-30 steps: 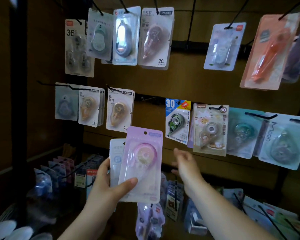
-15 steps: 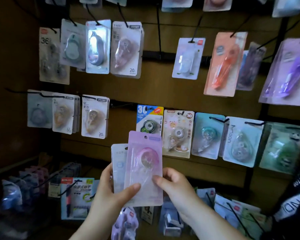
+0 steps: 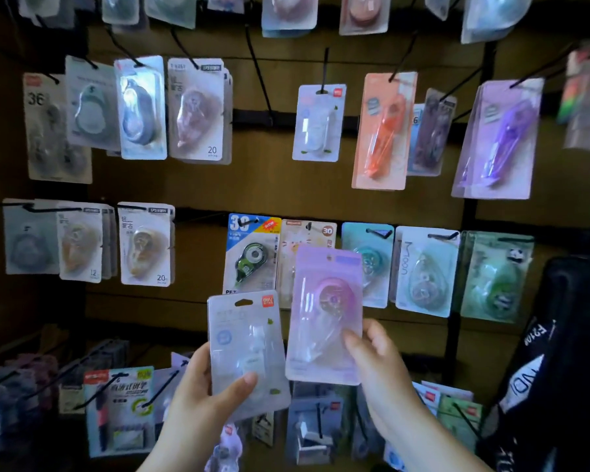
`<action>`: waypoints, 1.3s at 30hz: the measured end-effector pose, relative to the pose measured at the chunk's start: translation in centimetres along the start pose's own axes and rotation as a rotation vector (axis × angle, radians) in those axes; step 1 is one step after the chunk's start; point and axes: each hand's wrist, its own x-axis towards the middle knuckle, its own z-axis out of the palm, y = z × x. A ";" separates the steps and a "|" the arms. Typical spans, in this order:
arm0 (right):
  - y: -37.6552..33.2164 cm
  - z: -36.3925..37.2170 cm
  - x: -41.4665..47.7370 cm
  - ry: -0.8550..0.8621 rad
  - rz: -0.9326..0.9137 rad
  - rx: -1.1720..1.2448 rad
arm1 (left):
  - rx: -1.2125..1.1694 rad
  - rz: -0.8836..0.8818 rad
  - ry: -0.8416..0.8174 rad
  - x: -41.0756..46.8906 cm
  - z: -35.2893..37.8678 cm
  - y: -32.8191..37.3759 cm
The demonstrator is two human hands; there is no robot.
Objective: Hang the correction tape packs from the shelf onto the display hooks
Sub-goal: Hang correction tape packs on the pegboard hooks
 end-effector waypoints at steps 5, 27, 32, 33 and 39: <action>-1.9 -4.0 0.3 0.123 -0.085 0.042 | -0.001 -0.018 -0.025 -0.1 1.8 0.2; -3.3 -6.5 1.4 0.137 -0.078 -0.059 | -0.007 -0.045 -0.083 0.3 2.6 -0.9; -3.4 -6.5 1.3 0.135 -0.087 -0.057 | 0.007 -0.033 -0.096 0.5 2.5 -1.0; -3.5 -6.6 1.3 0.135 -0.095 -0.061 | 0.008 -0.034 -0.101 0.5 2.5 -1.1; -3.1 -7.0 1.6 0.161 -0.140 -0.139 | 0.047 0.001 -0.125 0.6 2.5 -1.2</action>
